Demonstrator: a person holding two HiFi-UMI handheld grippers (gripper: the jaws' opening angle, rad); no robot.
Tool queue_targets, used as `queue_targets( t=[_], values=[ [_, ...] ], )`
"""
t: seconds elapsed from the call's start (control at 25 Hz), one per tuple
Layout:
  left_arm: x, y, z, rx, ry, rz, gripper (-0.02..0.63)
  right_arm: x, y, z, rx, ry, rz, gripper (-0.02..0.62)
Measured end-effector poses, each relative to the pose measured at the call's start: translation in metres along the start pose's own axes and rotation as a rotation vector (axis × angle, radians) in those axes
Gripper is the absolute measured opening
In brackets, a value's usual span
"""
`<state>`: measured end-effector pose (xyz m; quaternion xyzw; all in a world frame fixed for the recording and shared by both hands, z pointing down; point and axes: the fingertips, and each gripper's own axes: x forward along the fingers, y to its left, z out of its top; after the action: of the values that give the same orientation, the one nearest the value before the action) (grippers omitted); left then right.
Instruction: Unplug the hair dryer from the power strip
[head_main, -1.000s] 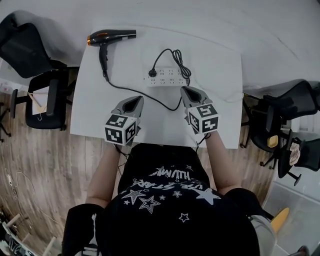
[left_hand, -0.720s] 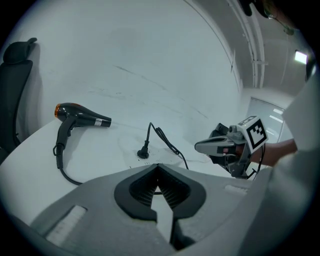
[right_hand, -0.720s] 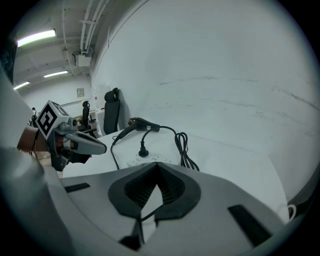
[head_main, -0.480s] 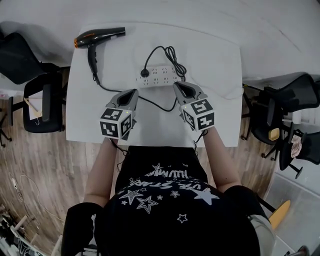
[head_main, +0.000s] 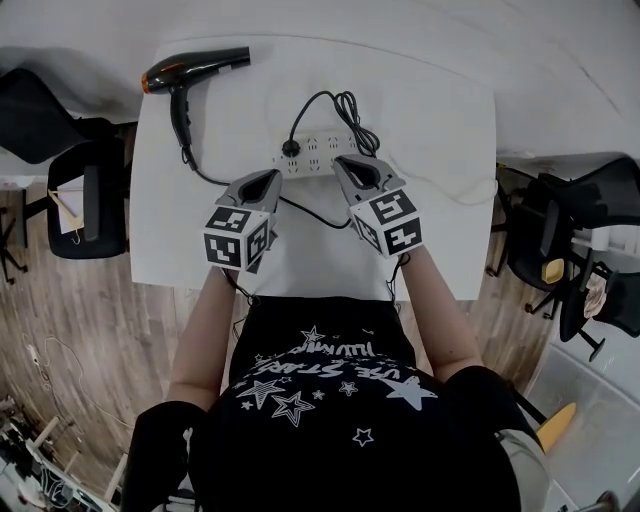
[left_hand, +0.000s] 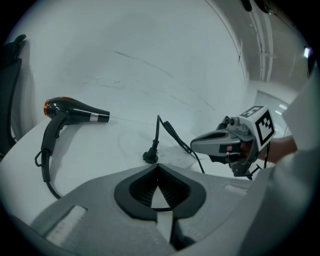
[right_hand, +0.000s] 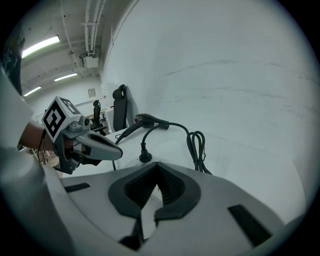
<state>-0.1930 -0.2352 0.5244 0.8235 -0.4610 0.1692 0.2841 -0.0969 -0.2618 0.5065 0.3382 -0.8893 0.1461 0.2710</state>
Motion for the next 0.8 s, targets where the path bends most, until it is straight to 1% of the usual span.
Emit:
queue_targets(
  t=[0.12, 0.28, 0.8],
  values=[
    [0.008, 0.0, 0.0, 0.01, 0.017, -0.004, 0.008, 0.007, -0.001, 0.001, -0.006, 0.007, 0.013, 0.009],
    [0.016, 0.0, -0.001, 0.011, 0.034, -0.013, 0.008, 0.014, -0.002, 0.002, 0.012, 0.011, 0.033, 0.009],
    [0.032, 0.005, -0.009, 0.041, 0.097, -0.003, 0.008, 0.028, -0.009, -0.002, 0.022, 0.034, 0.048, 0.009]
  ],
)
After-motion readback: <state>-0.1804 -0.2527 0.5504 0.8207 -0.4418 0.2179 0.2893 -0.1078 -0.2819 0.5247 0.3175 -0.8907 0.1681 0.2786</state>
